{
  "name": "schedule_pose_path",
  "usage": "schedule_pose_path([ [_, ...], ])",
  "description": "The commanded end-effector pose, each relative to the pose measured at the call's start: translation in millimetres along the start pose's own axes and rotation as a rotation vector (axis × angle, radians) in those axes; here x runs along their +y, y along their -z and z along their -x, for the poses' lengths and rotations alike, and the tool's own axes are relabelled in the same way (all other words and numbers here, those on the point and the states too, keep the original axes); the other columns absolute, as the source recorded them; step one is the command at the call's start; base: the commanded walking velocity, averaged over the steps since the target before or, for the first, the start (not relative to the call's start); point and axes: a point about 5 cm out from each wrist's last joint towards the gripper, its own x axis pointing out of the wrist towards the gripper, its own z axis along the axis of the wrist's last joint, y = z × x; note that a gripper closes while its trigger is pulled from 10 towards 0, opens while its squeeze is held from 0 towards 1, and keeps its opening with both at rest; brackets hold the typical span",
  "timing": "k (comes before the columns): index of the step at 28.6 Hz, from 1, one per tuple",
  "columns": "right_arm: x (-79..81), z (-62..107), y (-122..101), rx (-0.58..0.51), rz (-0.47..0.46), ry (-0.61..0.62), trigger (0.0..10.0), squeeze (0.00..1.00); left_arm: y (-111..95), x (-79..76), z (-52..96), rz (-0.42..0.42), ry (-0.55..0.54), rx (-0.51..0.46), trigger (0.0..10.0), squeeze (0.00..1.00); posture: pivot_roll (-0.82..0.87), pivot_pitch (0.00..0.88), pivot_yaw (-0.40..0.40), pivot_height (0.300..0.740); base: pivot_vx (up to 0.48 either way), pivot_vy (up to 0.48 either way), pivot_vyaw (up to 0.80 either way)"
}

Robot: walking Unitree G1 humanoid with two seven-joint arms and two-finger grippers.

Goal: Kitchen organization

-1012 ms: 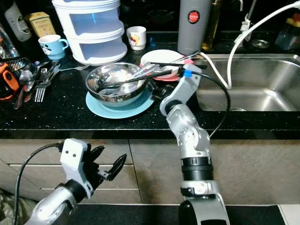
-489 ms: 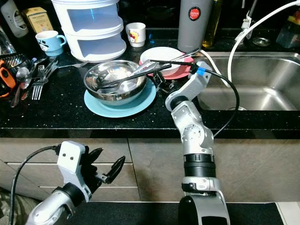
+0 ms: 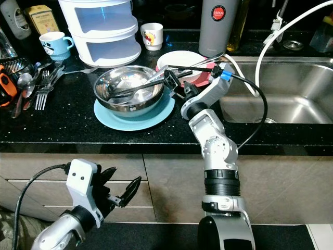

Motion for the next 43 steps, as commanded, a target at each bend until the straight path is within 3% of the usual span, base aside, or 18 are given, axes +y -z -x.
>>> schedule_pose_path([
  [1,6.9,-6.0,5.2,0.003,-0.047,-0.011,10.0,0.0,0.2,-1.9,2.0,-0.002,-0.004,0.008,10.0,0.0,0.14,0.062,0.004,0.74,0.0,0.0,0.0],
  [10,6.0,-16.1,6.1,0.003,-0.056,0.025,10.0,0.0,-7.8,-4.0,3.0,-0.002,-0.019,-0.022,10.0,0.0,0.14,0.076,-0.011,0.74,0.0,0.0,0.0],
  [11,6.2,-16.9,5.9,0.0,-0.058,0.025,7.6,0.0,-9.4,-3.5,3.4,-0.005,-0.027,-0.03,10.0,0.0,0.14,0.078,-0.014,0.74,0.0,0.0,0.0],
  [12,6.2,-16.9,5.9,0.0,-0.058,0.025,7.6,0.0,-9.4,-3.5,3.4,-0.005,-0.027,-0.03,10.0,0.0,0.14,0.078,-0.014,0.74,0.0,0.0,0.0],
  [13,6.1,-17.6,5.7,-0.002,-0.059,0.027,5.7,0.0,-10.6,-3.1,3.8,-0.007,-0.033,-0.036,10.0,0.0,0.14,0.078,-0.014,0.74,0.0,0.0,0.0],
  [14,6.0,-18.1,5.5,-0.003,-0.06,0.027,5.7,0.0,-11.4,-2.9,4.0,-0.008,-0.038,-0.039,10.0,0.0,0.14,0.078,-0.016,0.74,0.0,0.0,0.0],
  [15,5.6,-18.8,5.1,-0.007,-0.066,0.031,0.0,0.0,-13.0,-2.1,4.7,-0.013,-0.045,-0.045,10.0,0.0,0.14,0.08,-0.018,0.74,0.0,0.0,0.0],
  [43,5.9,-25.3,-7.0,-0.069,-0.156,0.009,0.0,0.0,-37.0,5.9,8.4,-0.076,-0.1,-0.11,10.0,0.0,0.15,0.035,0.002,0.74,0.0,0.0,0.0],
])
